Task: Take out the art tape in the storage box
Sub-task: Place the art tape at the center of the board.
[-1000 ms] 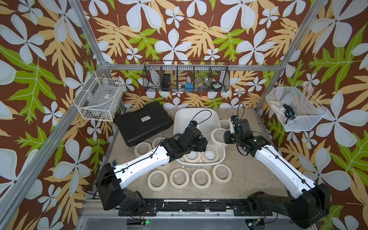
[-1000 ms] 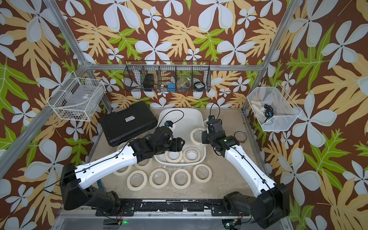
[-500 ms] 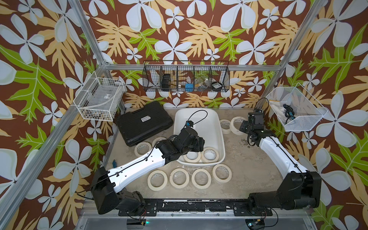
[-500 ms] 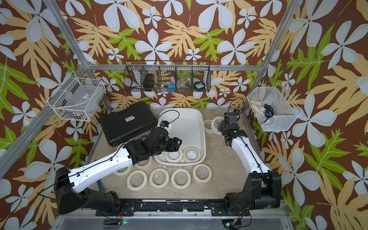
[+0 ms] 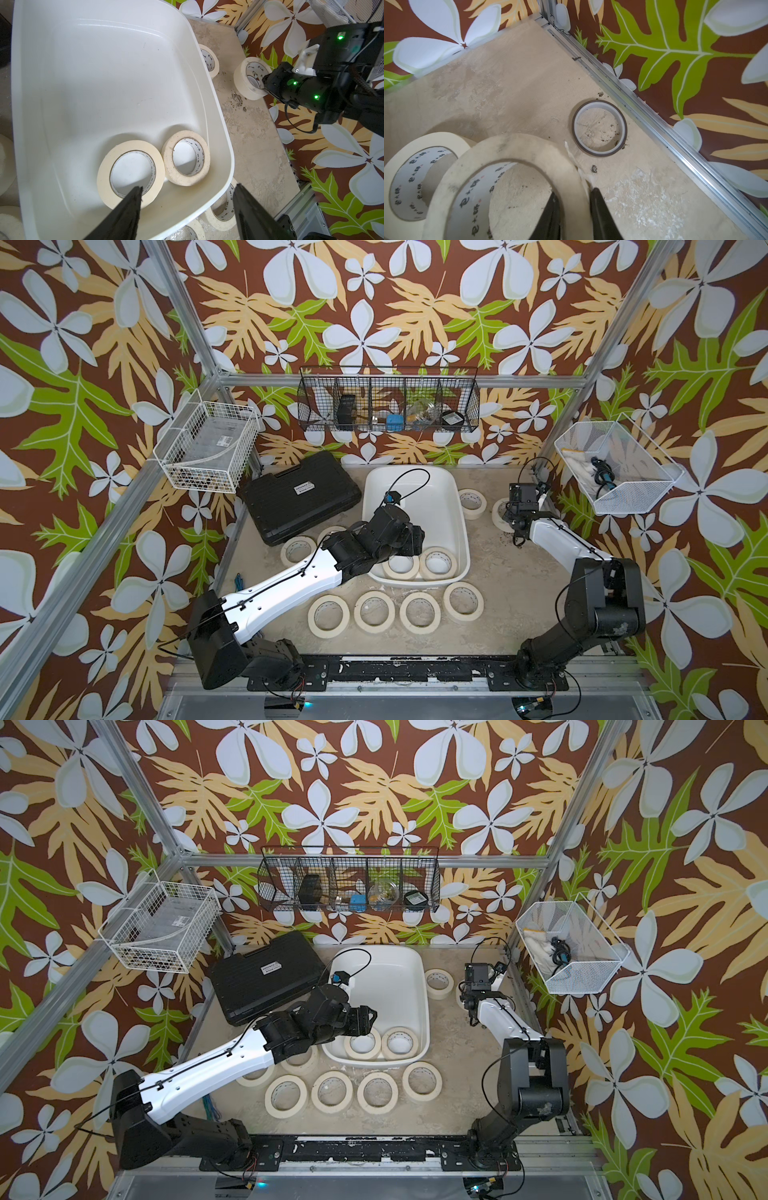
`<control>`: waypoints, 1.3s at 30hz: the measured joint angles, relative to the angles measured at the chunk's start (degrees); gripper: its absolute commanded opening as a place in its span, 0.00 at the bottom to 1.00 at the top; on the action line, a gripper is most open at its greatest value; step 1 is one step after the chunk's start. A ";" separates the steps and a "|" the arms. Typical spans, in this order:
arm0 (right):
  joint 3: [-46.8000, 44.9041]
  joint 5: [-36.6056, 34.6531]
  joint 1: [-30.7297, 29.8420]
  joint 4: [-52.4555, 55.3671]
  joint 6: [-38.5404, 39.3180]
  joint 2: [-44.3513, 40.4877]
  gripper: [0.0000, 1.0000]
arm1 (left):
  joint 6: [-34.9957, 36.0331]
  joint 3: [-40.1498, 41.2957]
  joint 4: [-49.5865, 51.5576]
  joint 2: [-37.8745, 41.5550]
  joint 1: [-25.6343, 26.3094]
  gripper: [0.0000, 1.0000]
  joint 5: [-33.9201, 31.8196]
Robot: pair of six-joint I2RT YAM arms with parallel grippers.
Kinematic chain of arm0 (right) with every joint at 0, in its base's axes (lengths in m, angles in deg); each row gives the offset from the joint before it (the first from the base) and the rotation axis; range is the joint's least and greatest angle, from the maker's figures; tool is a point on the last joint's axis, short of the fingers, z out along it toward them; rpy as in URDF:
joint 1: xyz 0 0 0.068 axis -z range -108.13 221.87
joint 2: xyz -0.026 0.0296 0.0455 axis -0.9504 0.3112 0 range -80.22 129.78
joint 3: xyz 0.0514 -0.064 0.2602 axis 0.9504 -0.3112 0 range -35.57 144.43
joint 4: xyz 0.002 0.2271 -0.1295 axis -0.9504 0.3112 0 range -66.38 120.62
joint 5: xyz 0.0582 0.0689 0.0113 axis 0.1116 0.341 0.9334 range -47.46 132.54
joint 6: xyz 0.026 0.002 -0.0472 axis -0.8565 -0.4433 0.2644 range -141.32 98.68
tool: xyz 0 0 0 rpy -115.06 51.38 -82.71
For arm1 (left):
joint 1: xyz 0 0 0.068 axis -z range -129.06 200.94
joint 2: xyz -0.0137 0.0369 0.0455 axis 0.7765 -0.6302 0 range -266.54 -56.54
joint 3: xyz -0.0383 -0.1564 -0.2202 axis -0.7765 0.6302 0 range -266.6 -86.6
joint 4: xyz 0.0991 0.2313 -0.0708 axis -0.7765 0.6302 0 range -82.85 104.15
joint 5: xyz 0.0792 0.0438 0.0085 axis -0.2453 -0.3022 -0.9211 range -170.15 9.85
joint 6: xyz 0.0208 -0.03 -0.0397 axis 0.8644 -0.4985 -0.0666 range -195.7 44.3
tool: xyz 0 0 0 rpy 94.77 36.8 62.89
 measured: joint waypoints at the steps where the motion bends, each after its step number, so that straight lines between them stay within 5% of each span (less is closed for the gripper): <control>1: 0.59 0.09 0.13 -0.24 -0.11 1.18 0.00 | 0.02 0.00 0.07 0.07 0.00 0.73 0.00; 27: 20.81 0.52 2.84 4.00 -0.74 24.65 0.00 | 0.44 -0.63 0.79 -0.87 -0.04 0.72 -0.96; 39: 29.66 5.25 3.82 6.10 -0.24 31.56 0.30 | 0.42 1.70 1.88 2.16 -0.61 0.72 -2.43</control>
